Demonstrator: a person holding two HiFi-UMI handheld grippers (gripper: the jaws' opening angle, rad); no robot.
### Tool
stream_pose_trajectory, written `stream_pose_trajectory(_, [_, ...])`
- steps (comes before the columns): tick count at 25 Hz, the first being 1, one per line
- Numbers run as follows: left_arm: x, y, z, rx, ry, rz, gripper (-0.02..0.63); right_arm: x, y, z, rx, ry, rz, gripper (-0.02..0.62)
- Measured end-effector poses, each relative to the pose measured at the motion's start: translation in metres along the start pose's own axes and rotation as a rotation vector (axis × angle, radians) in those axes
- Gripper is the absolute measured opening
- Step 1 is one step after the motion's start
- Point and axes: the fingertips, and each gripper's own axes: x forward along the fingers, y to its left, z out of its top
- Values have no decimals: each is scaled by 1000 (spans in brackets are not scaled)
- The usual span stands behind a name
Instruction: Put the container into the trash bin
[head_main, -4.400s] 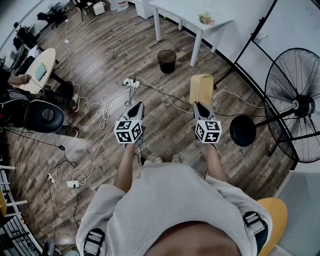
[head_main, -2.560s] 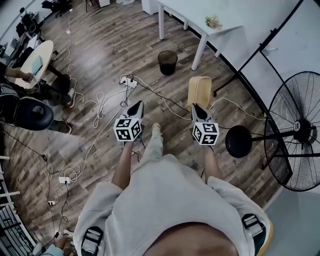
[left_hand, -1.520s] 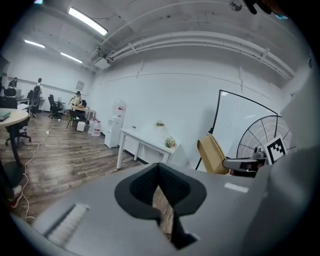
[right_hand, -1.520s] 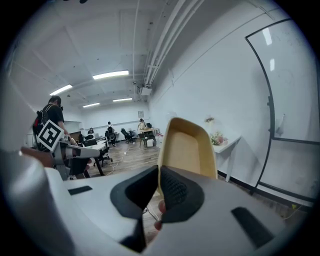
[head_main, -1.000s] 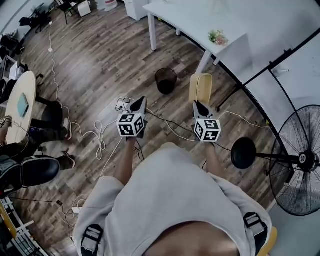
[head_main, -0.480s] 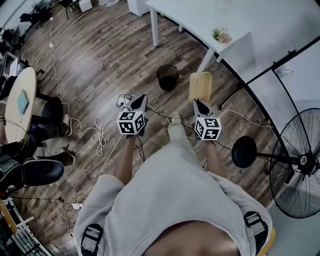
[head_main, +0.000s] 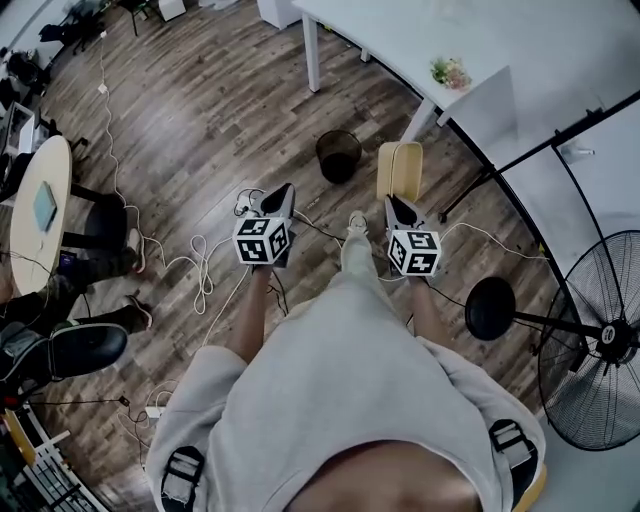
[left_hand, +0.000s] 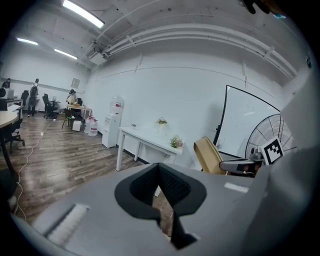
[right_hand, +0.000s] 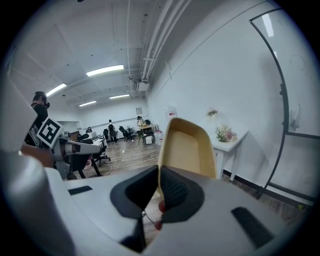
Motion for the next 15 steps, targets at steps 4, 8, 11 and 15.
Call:
stream_pose_trajectory(4, [26,11,14,-5,-1,12,11,28,-15,11,0,5,14,28])
stream_pose_trajectory(8, [60,19,27,-17,10,28,11,60,-36,24,6,15,32,28])
stream_pose_trajectory(11, [89,23,37,-24,22,36,11,85,-51,36,4,27,50,28])
stream_pose_trajectory(15, [125,31,51,-35,30,50,11,119,-72,50,4,42,75,28])
